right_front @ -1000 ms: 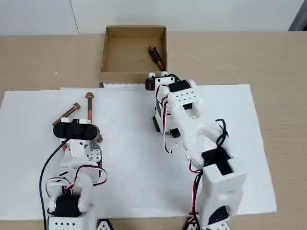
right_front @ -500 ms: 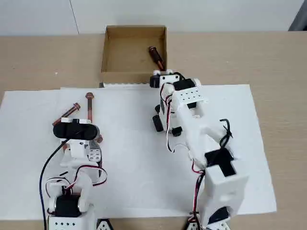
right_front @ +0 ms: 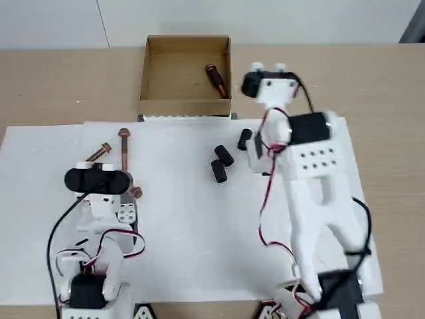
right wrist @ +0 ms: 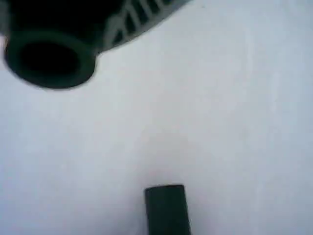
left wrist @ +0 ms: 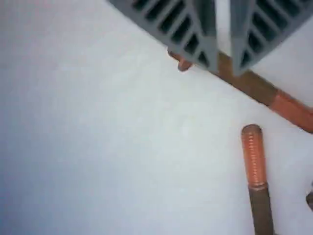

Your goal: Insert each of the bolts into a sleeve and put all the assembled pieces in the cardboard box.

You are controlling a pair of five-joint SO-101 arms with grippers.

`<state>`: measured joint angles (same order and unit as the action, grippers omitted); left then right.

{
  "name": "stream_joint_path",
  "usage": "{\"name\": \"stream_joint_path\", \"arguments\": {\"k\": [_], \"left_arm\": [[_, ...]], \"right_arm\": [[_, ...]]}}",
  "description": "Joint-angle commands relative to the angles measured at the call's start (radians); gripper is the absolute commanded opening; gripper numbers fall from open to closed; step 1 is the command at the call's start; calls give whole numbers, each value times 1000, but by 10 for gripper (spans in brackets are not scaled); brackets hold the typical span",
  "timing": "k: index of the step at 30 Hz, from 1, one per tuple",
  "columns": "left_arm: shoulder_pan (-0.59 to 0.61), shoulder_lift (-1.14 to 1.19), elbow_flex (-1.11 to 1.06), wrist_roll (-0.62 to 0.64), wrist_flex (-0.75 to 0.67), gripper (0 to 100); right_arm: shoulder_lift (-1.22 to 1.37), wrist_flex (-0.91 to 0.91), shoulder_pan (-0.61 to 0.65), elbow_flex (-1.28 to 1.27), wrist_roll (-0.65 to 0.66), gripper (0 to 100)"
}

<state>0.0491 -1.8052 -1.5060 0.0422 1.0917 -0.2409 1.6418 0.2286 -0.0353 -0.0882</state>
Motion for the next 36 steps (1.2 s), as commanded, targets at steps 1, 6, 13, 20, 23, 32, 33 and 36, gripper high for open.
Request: {"name": "stream_joint_path", "arguments": {"k": [1, 6, 13, 20, 23, 32, 33, 36], "left_arm": [[6, 8, 107, 2, 52, 6], [6, 201, 254, 5, 44, 6], [6, 649, 585, 6, 23, 7], [6, 1007, 881, 6, 101, 9], [6, 1140, 983, 5, 132, 10], [-2, 1517, 1250, 0, 138, 7], [3, 1562, 1288, 0, 149, 7], [6, 1694, 1414, 0, 215, 7]], "right_arm": [[-79, 4, -47, -40, -20, 3], [-107, 2, -99, -104, -20, 3], [-114, 2, -140, -135, -21, 3], [-145, 2, -150, -137, -21, 3], [-148, 2, -148, -137, -21, 3], [-147, 2, -151, -137, -23, 3], [-147, 2, -151, -137, -23, 3], [-142, 2, -151, -138, -23, 3]]}}
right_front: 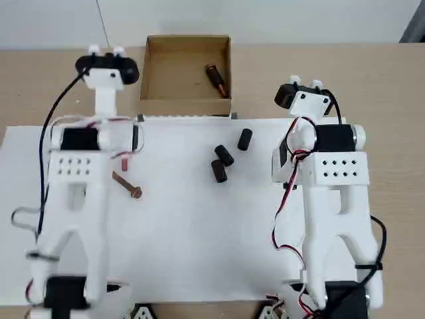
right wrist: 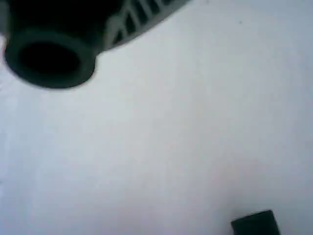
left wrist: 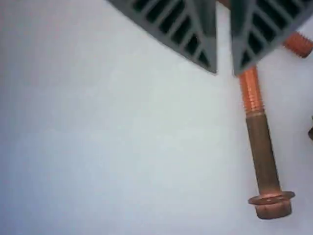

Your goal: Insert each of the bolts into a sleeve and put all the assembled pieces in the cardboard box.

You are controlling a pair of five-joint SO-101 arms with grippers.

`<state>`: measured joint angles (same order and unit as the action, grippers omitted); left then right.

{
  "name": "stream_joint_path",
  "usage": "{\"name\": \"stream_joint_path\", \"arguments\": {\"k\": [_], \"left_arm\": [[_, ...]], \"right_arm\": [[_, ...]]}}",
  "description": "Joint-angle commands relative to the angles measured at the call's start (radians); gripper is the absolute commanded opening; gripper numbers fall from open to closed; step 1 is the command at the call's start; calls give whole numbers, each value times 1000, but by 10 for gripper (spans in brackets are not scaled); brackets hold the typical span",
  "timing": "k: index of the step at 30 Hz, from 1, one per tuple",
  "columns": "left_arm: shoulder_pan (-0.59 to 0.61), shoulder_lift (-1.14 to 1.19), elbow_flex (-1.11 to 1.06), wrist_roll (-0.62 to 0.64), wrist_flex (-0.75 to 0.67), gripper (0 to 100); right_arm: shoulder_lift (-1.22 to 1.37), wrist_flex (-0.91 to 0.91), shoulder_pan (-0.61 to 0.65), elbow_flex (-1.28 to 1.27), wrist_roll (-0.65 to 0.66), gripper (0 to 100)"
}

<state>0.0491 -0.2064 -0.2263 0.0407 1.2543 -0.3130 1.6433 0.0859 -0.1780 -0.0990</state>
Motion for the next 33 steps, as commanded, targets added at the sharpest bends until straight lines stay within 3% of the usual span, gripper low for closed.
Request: {"name": "stream_joint_path", "arguments": {"k": [1, 8, 14, 22, 33], "left_arm": [[3, 143, 182, 2, 94, 7], [17, 489, 553, 2, 354, 7], [32, 729, 857, 0, 497, 10], [34, 865, 975, 0, 497, 73], [106, 994, 1061, -23, 497, 80]], "right_arm": [[-70, 1, -8, 5, -12, 3], [-70, 1, -8, 5, -9, 3], [-70, -13, -8, 5, -9, 3], [-70, -13, -8, 5, -5, 3], [-70, -13, -8, 5, -5, 3]]}}
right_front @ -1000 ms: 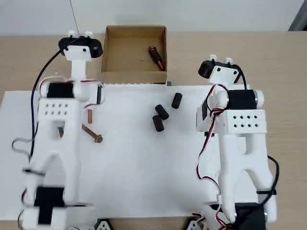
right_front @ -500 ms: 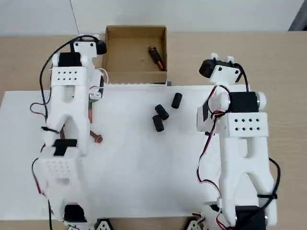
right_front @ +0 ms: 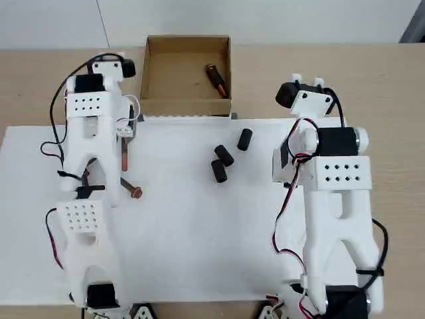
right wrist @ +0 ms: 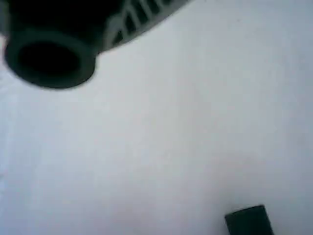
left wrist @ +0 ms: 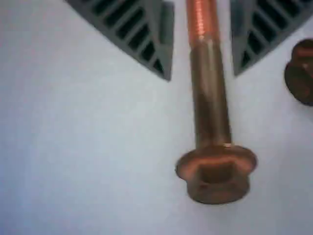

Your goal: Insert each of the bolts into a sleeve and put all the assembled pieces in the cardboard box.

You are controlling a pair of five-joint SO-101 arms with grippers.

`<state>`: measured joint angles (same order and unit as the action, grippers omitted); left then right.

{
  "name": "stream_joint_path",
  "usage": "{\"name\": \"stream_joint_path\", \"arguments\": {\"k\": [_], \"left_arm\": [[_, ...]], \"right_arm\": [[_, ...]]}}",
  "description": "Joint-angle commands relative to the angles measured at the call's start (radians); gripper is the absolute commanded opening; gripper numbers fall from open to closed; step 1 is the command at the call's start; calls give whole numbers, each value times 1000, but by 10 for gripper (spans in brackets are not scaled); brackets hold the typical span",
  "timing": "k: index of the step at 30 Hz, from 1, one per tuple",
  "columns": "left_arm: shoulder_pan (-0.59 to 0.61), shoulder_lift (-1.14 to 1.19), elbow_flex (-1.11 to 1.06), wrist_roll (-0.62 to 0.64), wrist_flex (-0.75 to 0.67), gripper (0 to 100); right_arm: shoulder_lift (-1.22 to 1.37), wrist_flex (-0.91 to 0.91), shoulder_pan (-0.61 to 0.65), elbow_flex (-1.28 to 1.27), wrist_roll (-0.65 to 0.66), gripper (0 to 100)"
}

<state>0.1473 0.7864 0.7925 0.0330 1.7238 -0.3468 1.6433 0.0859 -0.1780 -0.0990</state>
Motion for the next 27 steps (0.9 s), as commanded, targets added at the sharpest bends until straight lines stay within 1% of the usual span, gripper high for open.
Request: {"name": "stream_joint_path", "arguments": {"k": [1, 5, 10, 20, 22, 25, 27], "left_arm": [[6, 9, 42, -20, 28, 80], [-2, 23, 42, -21, -5, 81], [3, 25, 35, -17, -44, 138], [6, 121, 42, -15, -80, 134], [6, 123, 42, -15, -98, 96], [0, 120, 44, -15, -112, 5], [-2, 120, 44, -15, -104, 8]], "right_arm": [[-36, -13, -8, 5, -5, 3], [-35, -13, -8, 5, -5, 3], [-35, -13, -7, 5, -5, 3], [-35, -13, -7, 5, -5, 3], [-35, -13, -7, 5, -5, 3], [-35, -13, -7, 5, -6, 3], [-35, -13, -7, 5, -6, 3]]}}
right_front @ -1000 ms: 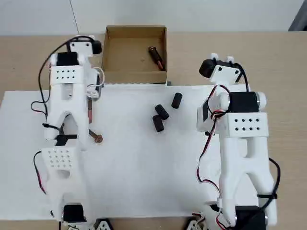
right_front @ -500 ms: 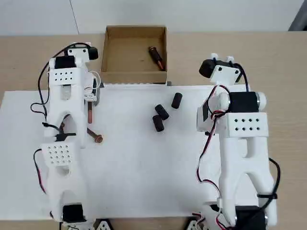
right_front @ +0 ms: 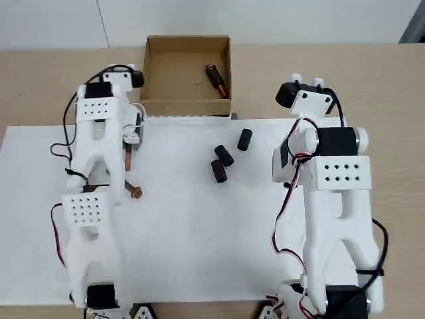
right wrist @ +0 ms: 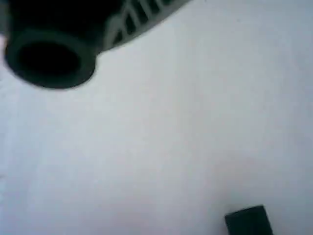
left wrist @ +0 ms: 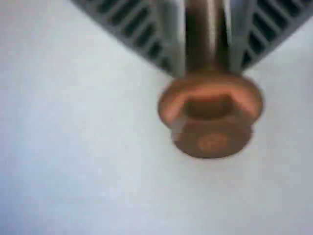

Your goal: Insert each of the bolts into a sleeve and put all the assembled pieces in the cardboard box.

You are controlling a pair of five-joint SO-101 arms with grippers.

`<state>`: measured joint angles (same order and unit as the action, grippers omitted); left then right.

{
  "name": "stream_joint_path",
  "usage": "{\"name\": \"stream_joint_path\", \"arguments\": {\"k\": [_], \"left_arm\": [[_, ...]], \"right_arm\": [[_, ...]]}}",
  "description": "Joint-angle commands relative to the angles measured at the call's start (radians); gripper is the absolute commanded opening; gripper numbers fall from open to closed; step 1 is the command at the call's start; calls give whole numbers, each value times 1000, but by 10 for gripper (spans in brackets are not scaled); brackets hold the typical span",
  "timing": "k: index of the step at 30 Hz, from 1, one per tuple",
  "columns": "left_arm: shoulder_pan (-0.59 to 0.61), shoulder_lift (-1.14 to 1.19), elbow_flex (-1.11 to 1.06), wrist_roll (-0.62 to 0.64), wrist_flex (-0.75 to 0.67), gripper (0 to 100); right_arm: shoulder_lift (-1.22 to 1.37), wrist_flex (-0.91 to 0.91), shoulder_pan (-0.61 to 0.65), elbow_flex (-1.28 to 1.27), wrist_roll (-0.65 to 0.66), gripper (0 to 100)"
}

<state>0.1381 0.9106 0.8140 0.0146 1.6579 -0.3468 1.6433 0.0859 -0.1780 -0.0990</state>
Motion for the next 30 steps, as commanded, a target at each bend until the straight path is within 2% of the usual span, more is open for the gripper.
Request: {"name": "stream_joint_path", "arguments": {"k": [1, 5, 10, 15, 23, 30], "left_arm": [[8, -5, 22, 3, -31, 5], [11, -5, 68, 3, 9, 5], [-8, -5, 252, 5, 97, 5], [-41, -75, 352, 5, 97, 5], [-149, -258, 231, 5, 97, 5], [-278, -578, 51, 0, 97, 5]], "right_arm": [[-35, -13, -7, 5, -6, 3], [-35, -13, -7, 5, -8, 3], [-42, -13, -7, 5, -8, 3], [-44, -12, -7, 6, -8, 3], [-102, -2, -8, 8, -2, 3], [-297, -4, -8, -11, 40, 3]]}}
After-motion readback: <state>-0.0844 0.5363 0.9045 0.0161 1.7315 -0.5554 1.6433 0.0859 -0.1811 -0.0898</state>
